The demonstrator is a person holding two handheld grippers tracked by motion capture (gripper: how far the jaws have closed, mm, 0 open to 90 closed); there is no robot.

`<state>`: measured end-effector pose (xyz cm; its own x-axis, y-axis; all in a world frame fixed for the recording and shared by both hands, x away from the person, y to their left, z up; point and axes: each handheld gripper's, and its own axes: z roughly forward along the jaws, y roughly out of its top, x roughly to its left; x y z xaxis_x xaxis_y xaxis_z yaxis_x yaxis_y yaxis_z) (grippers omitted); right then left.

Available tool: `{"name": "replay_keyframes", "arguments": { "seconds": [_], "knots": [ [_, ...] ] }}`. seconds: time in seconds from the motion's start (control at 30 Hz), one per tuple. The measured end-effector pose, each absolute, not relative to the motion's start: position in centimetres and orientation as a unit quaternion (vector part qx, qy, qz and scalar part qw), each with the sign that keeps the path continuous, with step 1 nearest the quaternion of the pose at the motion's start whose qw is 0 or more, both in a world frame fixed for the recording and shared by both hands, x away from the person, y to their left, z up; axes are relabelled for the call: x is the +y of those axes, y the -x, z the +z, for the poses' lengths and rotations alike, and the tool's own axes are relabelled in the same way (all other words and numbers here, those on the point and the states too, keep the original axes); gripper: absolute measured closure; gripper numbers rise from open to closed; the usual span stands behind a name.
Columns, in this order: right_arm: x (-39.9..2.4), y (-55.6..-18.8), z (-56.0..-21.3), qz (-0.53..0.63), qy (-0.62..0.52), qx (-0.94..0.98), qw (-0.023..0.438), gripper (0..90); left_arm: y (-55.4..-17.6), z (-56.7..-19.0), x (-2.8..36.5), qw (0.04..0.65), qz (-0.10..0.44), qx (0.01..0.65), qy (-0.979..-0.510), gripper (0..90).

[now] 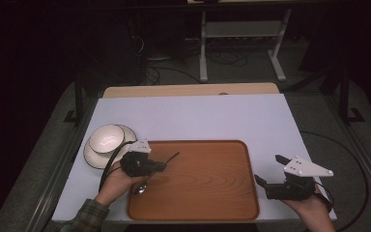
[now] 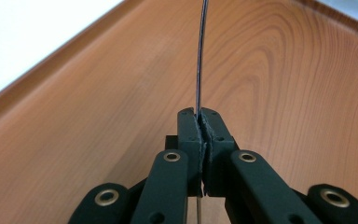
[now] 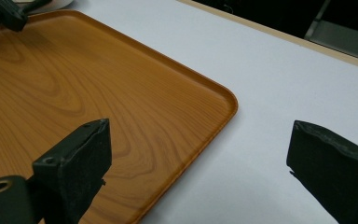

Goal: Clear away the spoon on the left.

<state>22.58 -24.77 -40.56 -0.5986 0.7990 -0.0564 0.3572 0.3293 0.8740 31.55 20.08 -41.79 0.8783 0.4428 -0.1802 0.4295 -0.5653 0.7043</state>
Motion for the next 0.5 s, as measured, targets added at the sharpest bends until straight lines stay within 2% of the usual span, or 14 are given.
{"name": "replay_keyframes", "arguments": {
  "seconds": [0.5],
  "knots": [
    [-24.7, -22.6, -40.6, 0.443, -0.373, 0.777, 0.248, 5.9, -31.4, -42.9, 18.6, 0.357, 0.0, 0.228, -0.906, 84.9]
  ]
}}
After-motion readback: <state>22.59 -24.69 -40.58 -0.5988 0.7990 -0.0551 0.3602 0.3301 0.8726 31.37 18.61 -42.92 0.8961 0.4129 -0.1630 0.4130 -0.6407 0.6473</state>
